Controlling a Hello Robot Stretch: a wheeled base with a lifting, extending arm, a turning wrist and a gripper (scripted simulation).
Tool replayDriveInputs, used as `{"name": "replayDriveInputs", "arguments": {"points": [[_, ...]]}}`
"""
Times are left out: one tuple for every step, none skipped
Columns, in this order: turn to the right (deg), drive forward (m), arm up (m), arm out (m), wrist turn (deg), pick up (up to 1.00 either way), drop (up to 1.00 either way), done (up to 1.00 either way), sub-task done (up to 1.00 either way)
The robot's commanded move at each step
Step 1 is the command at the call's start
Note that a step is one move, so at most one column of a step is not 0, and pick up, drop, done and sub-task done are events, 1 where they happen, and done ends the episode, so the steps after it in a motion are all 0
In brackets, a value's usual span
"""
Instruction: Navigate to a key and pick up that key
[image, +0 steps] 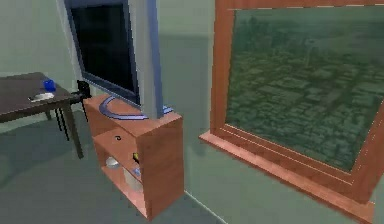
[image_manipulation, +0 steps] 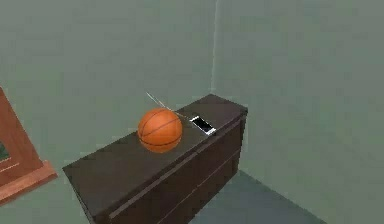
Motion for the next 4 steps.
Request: {"name": "replayDriveInputs", "arguments": {"points": [[45.0,0.00,0.00,0.00,0.0,0.00,0.00,0.00,0.00],[42.0,0.00,0.00,0.00,0.0,0.00,0.00,0.00,0.00],[0.0,0.35,0.00,0.00,0.0,0.00,0.00,0.00,0.00],[-45.0,0.00,0.00,0.00,0.0,0.00,0.00,0.00,0.00]]}}
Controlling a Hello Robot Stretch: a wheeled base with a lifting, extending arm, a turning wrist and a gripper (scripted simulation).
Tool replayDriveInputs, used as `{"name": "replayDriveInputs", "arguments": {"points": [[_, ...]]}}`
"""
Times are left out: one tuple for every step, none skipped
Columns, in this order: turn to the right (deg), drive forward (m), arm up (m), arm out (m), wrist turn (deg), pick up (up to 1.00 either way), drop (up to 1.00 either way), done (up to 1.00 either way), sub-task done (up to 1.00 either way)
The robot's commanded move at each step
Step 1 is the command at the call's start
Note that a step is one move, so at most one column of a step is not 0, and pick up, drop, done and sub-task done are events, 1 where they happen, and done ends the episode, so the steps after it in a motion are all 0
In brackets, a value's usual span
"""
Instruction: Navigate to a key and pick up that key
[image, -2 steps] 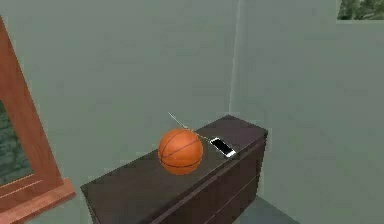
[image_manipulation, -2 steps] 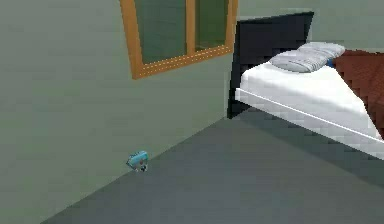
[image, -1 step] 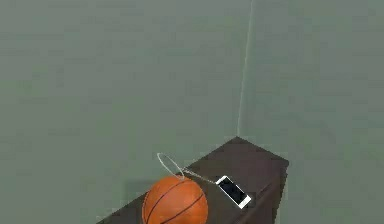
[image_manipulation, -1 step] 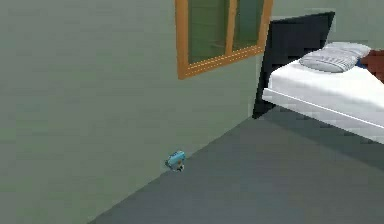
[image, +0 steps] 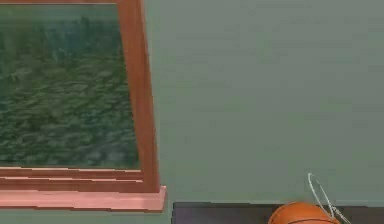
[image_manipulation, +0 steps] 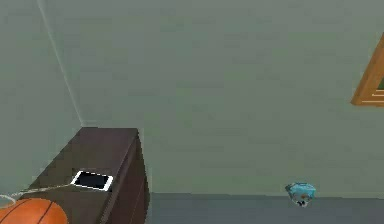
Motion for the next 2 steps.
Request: {"name": "replayDriveInputs", "arguments": {"points": [[-33.0,0.00,0.00,0.00,0.0,0.00,0.00,0.00,0.00],[0.0,0.00,0.50,0.00,0.0,0.00,0.00,0.00,0.00]]}}
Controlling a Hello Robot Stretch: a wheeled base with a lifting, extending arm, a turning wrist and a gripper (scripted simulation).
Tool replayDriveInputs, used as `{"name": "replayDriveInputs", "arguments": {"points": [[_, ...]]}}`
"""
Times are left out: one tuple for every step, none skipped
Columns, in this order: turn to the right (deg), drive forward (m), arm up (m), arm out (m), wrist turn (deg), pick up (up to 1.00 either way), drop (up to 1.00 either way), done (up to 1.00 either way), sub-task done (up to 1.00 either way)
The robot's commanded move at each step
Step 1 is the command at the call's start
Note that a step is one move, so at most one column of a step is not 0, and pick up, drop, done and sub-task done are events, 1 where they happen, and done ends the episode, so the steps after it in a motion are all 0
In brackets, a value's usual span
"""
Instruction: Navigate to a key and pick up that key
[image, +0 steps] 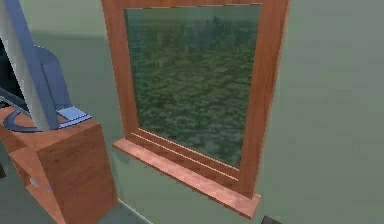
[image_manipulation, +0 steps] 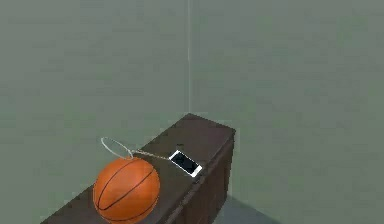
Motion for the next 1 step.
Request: {"name": "replayDriveInputs", "arguments": {"points": [[0.0,0.00,0.38,0.00,0.0,0.00,0.00,0.00,0.00]]}}
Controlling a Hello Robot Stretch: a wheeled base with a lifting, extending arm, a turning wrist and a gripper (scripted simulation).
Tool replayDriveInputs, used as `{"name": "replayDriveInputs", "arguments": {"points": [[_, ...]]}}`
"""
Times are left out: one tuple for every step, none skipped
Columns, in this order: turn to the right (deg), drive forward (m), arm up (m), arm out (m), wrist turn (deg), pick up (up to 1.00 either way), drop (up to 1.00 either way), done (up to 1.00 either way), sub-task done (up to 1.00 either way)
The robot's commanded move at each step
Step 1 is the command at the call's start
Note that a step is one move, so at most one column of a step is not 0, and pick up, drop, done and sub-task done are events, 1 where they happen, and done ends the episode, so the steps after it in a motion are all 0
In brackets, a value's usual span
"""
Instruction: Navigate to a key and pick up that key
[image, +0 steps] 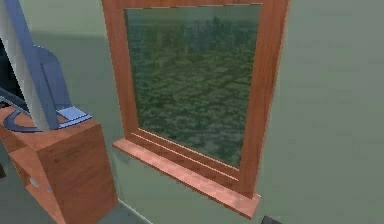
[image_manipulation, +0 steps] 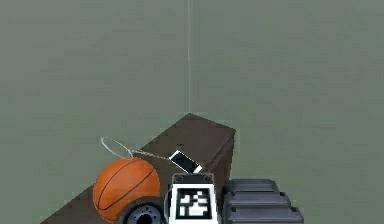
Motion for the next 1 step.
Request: {"name": "replayDriveInputs", "arguments": {"points": [[0.0,0.00,0.00,0.34,0.0,0.00,0.00,0.00,0.00]]}}
